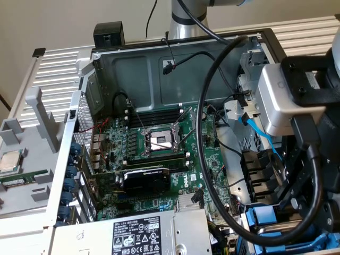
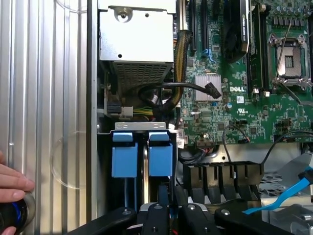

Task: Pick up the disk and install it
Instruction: 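Insert the second disk wire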

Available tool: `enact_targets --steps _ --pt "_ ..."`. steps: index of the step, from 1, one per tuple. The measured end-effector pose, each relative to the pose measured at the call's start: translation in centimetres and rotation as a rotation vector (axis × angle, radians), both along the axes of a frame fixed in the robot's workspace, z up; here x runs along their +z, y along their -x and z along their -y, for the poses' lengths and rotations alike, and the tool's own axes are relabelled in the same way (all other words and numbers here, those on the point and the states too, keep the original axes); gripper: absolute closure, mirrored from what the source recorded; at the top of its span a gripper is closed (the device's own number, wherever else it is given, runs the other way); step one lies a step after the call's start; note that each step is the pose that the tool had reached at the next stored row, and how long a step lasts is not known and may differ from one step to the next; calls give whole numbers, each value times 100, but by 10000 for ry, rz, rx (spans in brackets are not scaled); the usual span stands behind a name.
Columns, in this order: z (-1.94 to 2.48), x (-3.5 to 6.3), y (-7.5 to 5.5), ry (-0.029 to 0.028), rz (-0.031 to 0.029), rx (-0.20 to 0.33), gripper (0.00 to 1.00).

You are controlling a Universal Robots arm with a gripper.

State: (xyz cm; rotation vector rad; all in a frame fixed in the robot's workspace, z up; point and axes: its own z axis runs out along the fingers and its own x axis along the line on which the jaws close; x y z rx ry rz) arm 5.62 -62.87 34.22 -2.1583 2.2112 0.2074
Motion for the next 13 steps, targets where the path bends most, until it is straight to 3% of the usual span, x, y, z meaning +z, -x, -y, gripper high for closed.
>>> enact_targets --steps 13 --pt "1 2 0 -12 2 7 84"
